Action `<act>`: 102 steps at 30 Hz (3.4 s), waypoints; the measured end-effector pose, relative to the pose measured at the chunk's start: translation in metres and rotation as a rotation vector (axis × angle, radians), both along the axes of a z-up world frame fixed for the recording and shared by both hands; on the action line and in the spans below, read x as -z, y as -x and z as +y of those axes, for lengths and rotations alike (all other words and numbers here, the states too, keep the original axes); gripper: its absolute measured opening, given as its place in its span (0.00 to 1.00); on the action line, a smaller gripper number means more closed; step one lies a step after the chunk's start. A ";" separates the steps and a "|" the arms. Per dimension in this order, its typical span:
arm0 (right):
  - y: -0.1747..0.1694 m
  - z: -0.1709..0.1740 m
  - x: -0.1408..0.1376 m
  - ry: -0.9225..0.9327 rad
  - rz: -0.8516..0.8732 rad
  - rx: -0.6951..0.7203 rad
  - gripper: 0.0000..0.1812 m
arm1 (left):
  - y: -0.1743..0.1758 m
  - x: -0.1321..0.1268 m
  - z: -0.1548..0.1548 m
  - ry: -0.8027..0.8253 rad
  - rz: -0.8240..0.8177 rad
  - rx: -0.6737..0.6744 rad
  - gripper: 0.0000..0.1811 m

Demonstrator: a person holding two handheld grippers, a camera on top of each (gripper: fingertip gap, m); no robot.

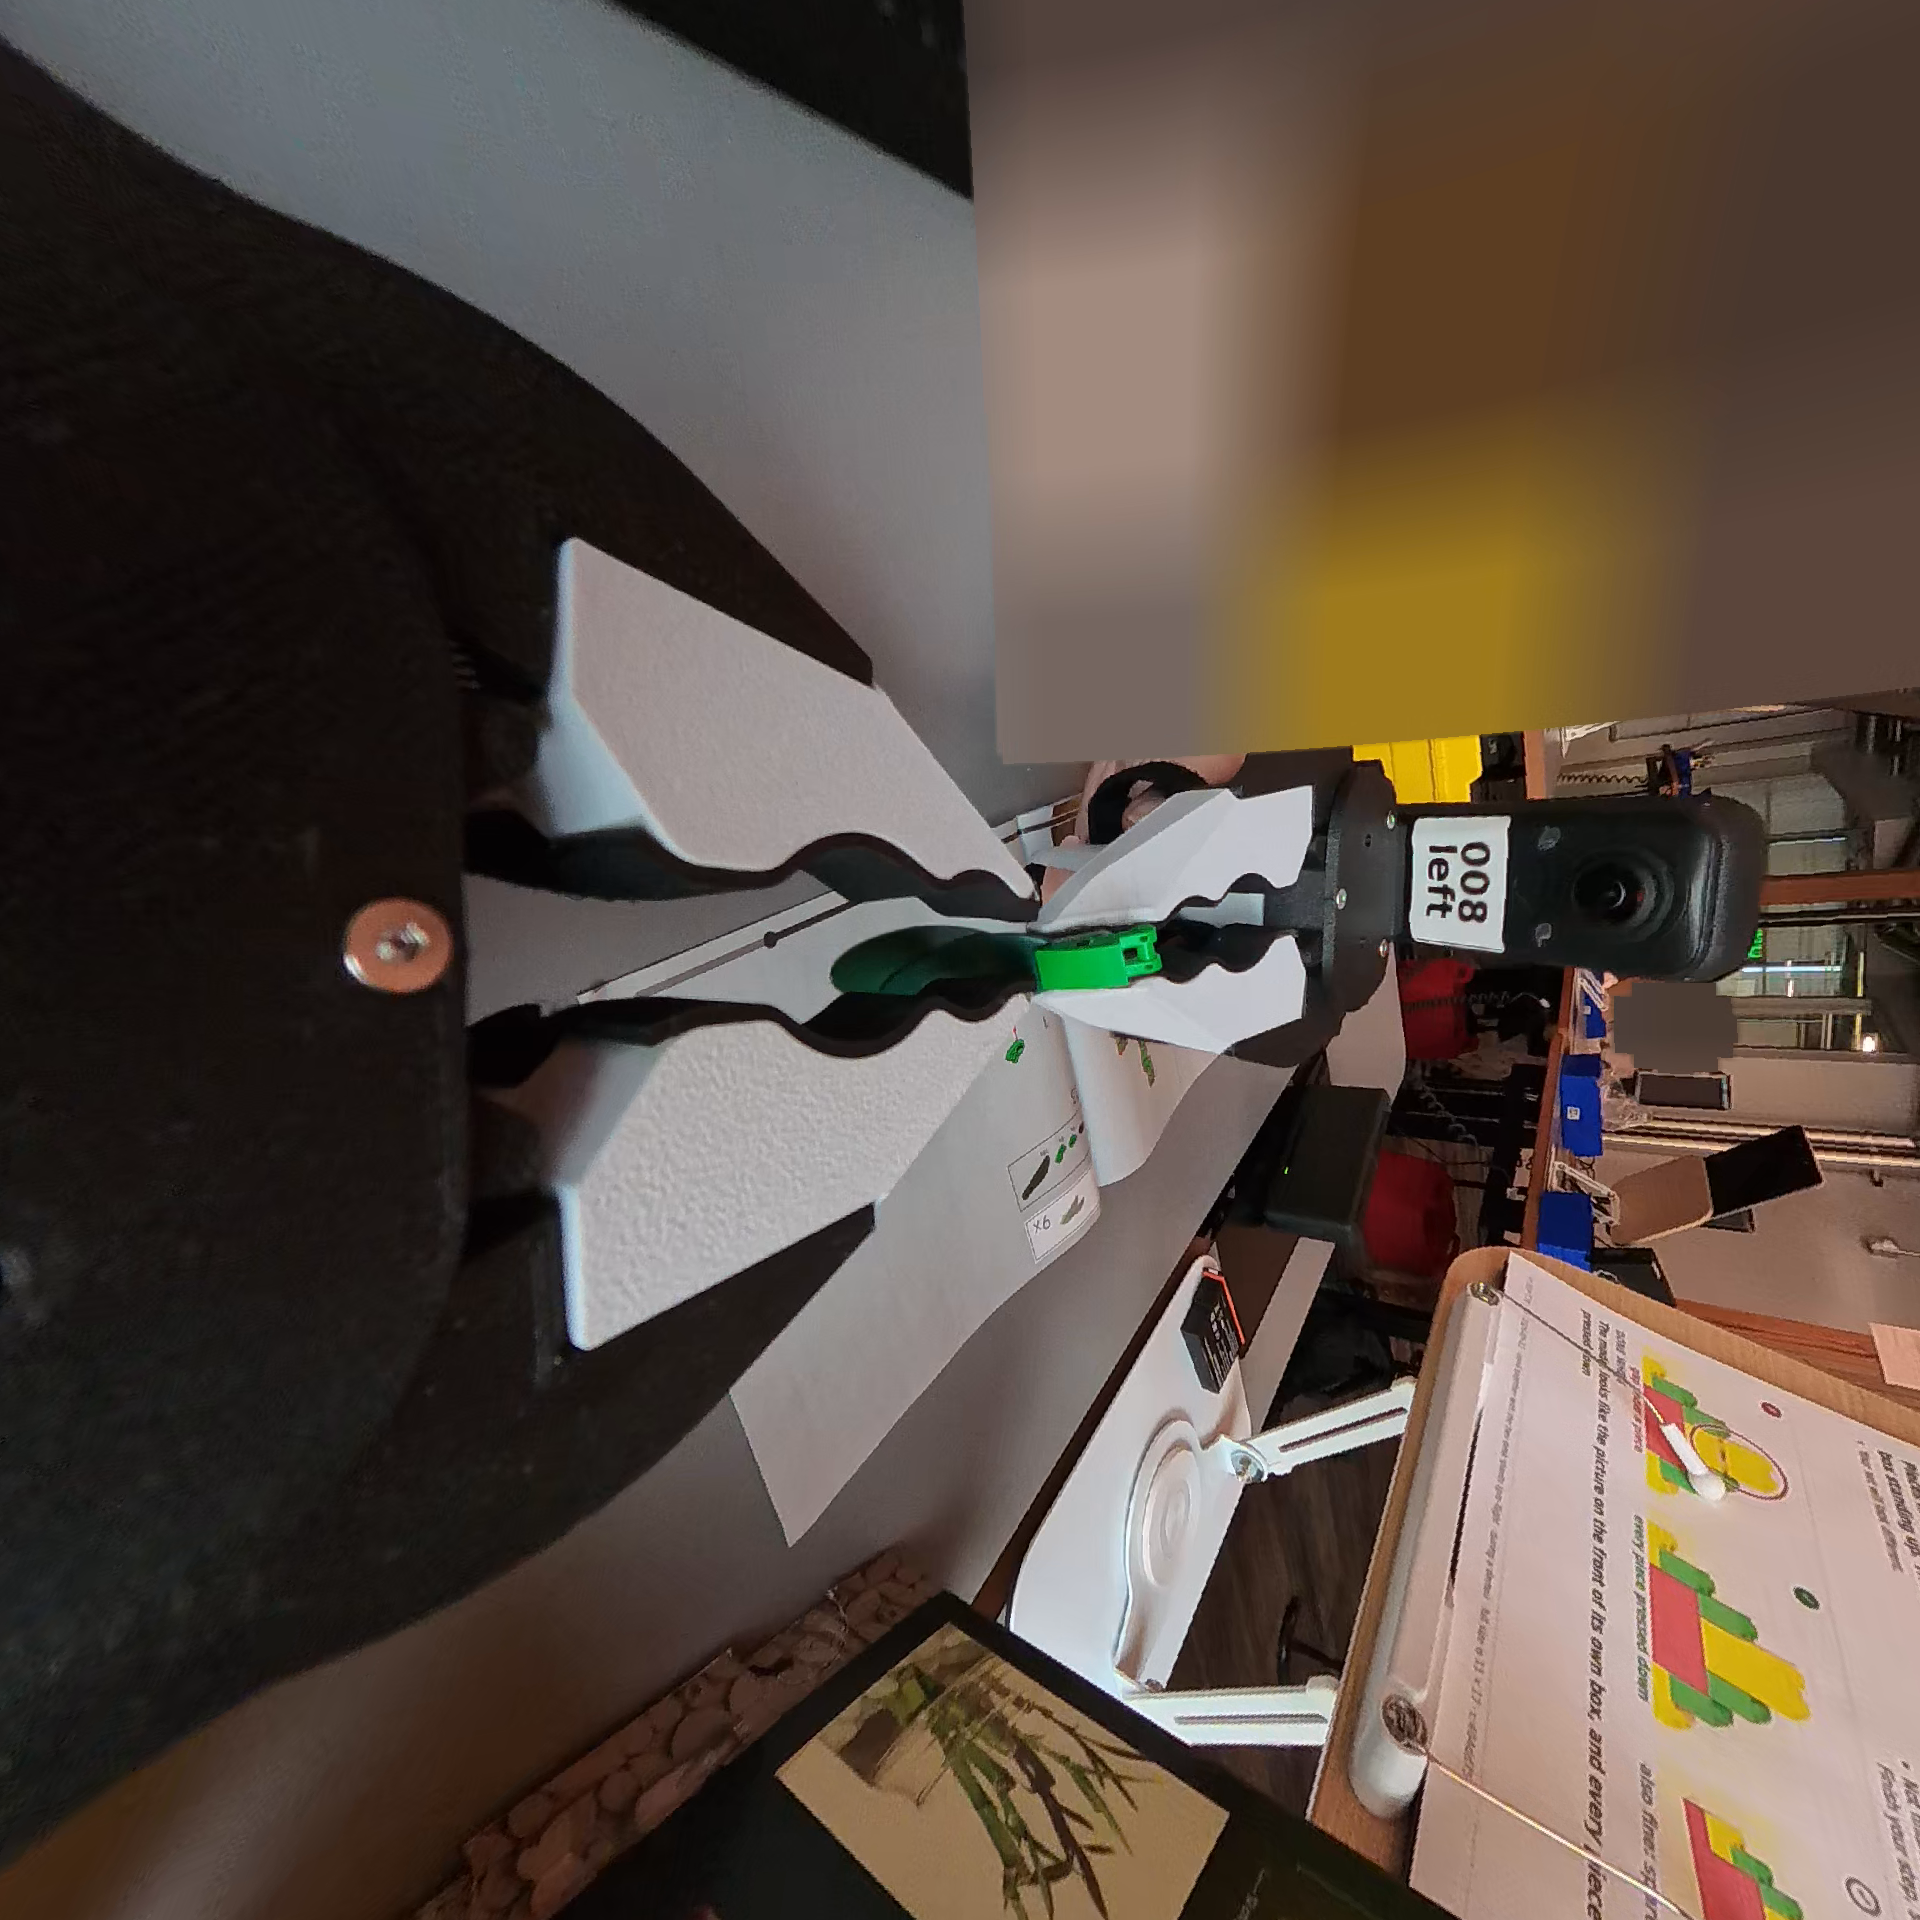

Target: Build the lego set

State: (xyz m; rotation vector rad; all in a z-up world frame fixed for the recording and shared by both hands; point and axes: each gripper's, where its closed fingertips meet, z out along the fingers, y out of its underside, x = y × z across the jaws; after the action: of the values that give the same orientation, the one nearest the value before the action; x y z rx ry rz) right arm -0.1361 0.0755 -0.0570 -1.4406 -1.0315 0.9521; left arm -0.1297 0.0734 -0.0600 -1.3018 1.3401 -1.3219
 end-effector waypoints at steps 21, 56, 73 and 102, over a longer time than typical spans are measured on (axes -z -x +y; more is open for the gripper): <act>-0.001 -0.002 -0.007 0.123 0.120 -0.061 0.03 | -0.003 0.001 -0.009 0.038 0.009 0.053 0.03; 0.001 0.023 0.031 0.568 0.175 0.015 0.03 | -0.002 0.033 0.012 0.443 0.263 0.005 0.03; 0.002 0.027 0.036 0.478 0.109 0.103 0.03 | -0.001 0.038 0.018 0.467 0.301 -0.038 0.03; 0.000 0.031 0.027 0.408 0.169 0.124 0.06 | -0.002 0.033 0.024 0.508 0.280 -0.079 0.03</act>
State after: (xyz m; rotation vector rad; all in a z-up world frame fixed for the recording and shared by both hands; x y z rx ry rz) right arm -0.1358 0.1061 -0.0845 -1.6992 -0.6372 1.2175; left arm -0.1279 0.0971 -0.0932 -1.9226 1.1541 -1.5246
